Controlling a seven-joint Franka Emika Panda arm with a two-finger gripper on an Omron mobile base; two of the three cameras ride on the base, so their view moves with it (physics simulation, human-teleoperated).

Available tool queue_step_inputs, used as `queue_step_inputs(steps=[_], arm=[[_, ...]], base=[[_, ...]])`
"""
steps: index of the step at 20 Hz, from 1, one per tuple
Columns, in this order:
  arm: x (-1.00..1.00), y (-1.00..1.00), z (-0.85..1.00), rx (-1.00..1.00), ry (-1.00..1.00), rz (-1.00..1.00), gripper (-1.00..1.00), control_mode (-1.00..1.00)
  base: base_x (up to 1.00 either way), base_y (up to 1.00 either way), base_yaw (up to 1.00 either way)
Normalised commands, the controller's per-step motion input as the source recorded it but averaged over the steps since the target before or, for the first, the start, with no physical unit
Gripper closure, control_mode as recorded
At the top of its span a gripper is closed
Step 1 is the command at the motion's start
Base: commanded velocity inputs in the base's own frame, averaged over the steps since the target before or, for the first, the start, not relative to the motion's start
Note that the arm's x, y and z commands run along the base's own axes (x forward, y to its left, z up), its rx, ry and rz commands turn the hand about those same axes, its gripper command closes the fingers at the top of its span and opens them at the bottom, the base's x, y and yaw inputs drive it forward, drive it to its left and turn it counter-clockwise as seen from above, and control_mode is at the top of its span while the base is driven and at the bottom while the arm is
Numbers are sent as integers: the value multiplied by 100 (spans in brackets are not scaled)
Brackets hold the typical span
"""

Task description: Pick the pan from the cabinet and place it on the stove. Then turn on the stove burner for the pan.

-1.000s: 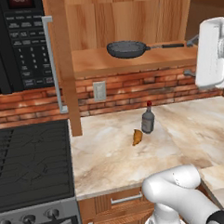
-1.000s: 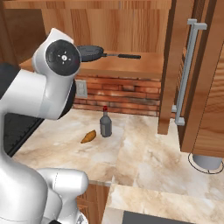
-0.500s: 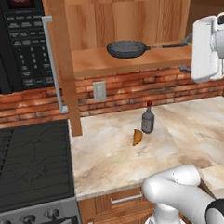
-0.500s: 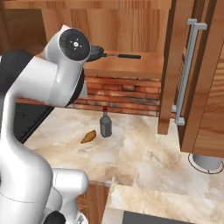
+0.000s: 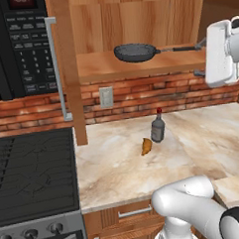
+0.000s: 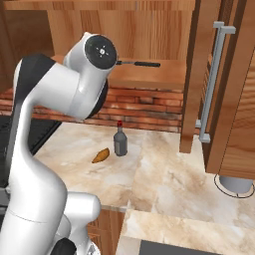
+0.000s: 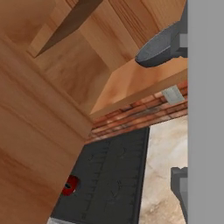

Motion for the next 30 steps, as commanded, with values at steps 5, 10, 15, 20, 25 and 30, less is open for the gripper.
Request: queue_step_inputs(steps=[5, 10, 15, 20, 25, 30], arm=[[27, -3, -8, 0, 0, -4, -100, -100], [33, -1, 0, 0, 0, -5, -100, -100], [36, -8, 0, 1, 0, -1, -100, -100], [30, -11, -1, 0, 0, 0, -100, -100], [26, -11, -4, 0, 0, 0, -100, -100], [27, -13, -6, 0, 0, 0, -100, -100]], base=[[0, 0, 0], [0, 0, 0], [0, 0, 0], [0, 0, 0], [0, 0, 0], [0, 0, 0]])
